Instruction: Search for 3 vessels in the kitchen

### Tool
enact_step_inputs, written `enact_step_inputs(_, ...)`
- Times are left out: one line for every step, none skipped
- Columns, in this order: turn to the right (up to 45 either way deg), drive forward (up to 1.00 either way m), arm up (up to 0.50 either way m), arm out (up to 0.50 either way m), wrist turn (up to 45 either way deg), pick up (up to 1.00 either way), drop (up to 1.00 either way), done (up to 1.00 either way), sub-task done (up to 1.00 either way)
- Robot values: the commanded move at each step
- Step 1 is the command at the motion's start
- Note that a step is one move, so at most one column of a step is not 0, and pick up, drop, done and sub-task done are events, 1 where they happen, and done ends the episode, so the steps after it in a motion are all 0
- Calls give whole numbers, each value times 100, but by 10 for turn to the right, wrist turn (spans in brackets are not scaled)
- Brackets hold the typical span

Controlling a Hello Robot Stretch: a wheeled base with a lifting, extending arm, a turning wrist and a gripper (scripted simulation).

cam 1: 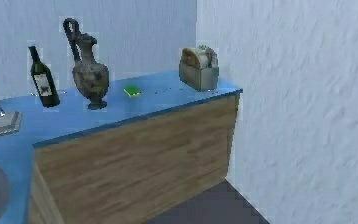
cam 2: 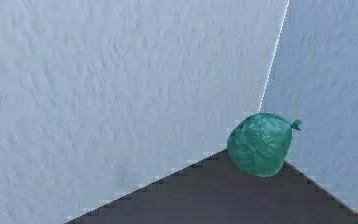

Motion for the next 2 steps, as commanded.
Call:
enact_step_inputs(450, 0, 0, 0, 0, 0, 0, 0, 0)
enact_step_inputs(390, 0, 0, 0, 0, 0, 0, 0, 0)
